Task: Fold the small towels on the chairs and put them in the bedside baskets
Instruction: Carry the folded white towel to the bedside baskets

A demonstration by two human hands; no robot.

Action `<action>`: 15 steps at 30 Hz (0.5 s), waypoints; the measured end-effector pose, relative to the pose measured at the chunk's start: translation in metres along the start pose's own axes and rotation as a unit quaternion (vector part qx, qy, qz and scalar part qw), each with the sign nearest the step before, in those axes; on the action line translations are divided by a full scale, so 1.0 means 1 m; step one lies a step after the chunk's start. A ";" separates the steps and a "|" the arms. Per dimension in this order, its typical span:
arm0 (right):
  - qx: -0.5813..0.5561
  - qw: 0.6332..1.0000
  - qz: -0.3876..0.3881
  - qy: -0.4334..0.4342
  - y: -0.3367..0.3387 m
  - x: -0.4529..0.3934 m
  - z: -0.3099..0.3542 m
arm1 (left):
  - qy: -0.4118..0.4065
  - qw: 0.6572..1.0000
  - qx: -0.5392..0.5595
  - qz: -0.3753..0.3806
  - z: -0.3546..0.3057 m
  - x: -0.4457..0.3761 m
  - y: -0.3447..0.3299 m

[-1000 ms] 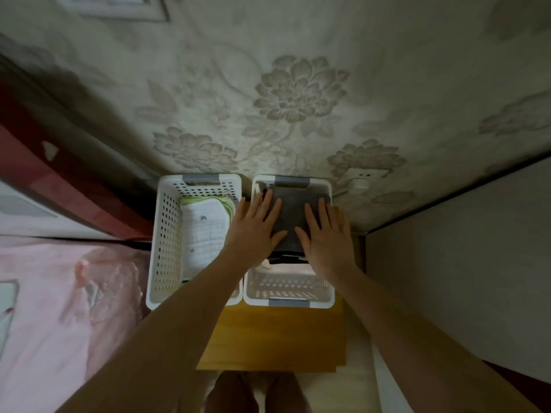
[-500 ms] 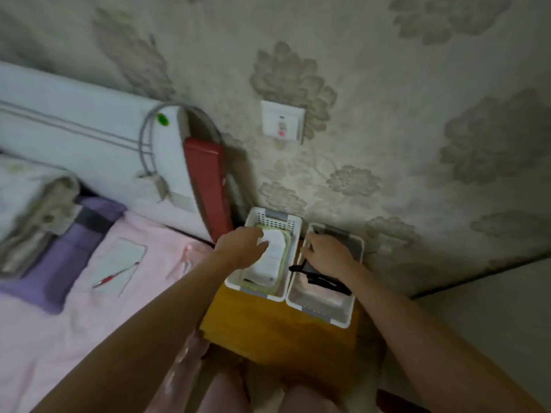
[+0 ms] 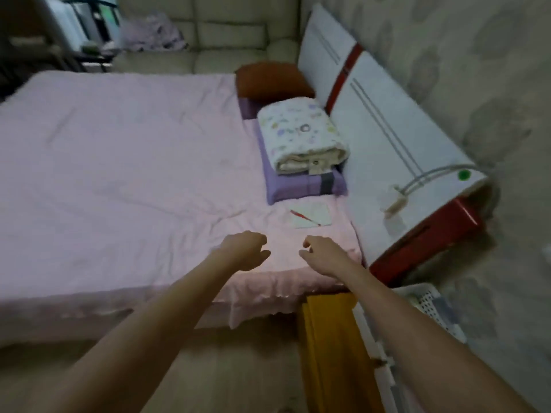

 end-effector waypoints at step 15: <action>0.096 0.901 0.105 0.410 -0.214 0.097 0.612 | 0.431 0.896 0.087 -0.060 0.509 0.430 -0.006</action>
Point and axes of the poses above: each hand's wrist, its own x-axis away from the middle knuckle, its own y-axis out of the back of the hand, z = x × y, the point moved 9 cm from there along -x, towards the middle knuckle, and after that the axes turned 12 degrees about -z, right-handed, at the moved point
